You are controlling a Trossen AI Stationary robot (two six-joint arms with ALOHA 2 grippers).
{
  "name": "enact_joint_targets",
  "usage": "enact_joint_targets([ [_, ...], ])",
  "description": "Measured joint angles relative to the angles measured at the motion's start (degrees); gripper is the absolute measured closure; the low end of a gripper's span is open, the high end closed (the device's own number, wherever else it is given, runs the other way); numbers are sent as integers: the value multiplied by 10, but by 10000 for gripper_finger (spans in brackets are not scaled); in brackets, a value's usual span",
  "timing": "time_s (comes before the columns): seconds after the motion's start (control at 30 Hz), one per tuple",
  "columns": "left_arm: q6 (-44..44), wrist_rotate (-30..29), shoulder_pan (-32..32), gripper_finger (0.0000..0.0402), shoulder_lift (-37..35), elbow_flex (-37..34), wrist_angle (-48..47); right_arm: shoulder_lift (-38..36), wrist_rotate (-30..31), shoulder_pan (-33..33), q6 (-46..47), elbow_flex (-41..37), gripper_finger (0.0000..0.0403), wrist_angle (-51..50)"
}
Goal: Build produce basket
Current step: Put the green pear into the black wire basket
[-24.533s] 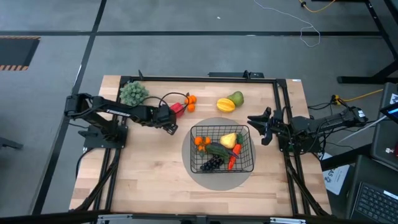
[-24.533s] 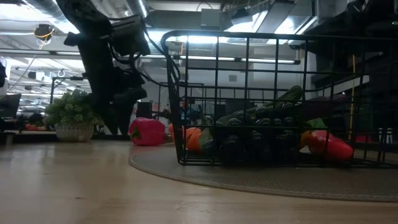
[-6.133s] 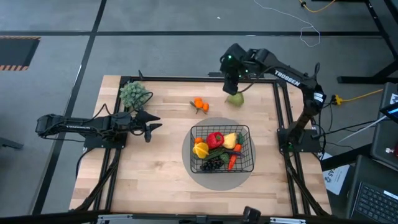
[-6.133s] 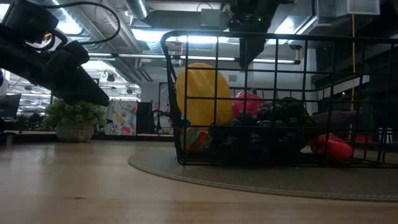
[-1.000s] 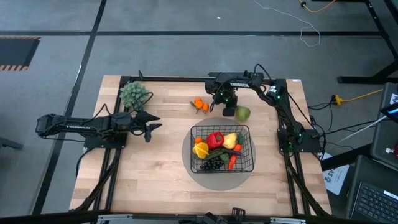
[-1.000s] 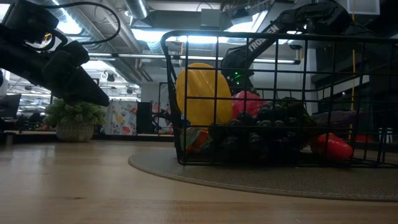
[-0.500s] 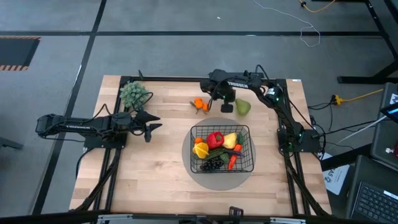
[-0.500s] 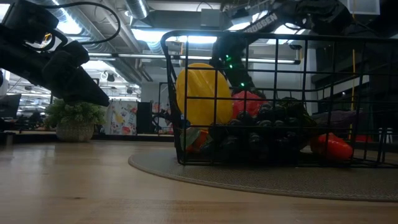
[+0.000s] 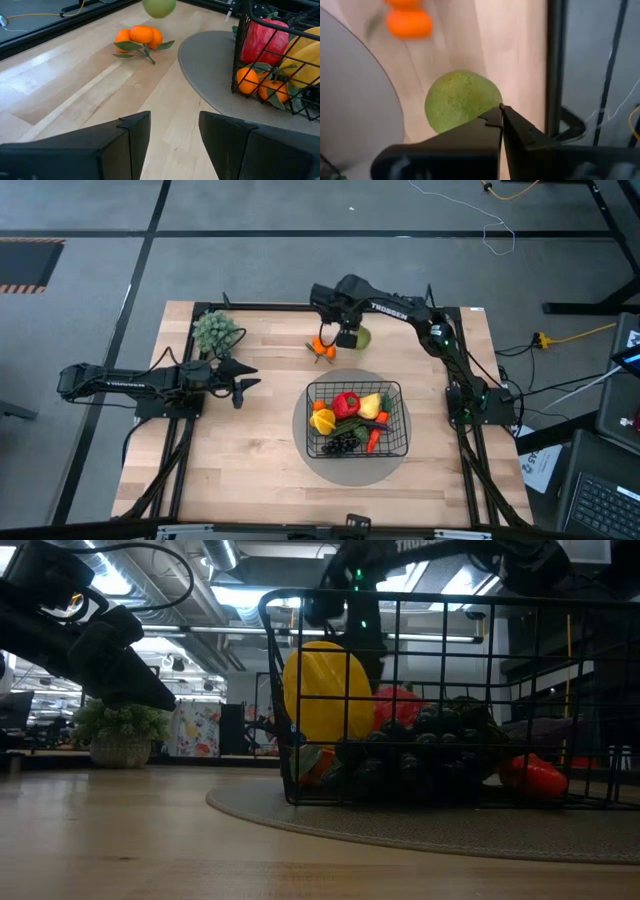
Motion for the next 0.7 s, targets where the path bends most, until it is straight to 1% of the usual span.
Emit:
enact_joint_targets([
  [0.07,0,0,0,245,0,0,0,-2,0,7,-1,25,403,5],
  [0.17,0,0,0,245,0,0,0,-33,-2,19,-1,12,403,-6],
  [0.3,0,0,0,245,0,0,0,-65,-30,37,13,13,403,-2],
  [0.5,0,0,0,245,0,0,0,-124,-36,80,18,18,403,0],
  [0.7,-1,0,0,245,0,0,0,-186,-46,132,46,18,403,-1],
])
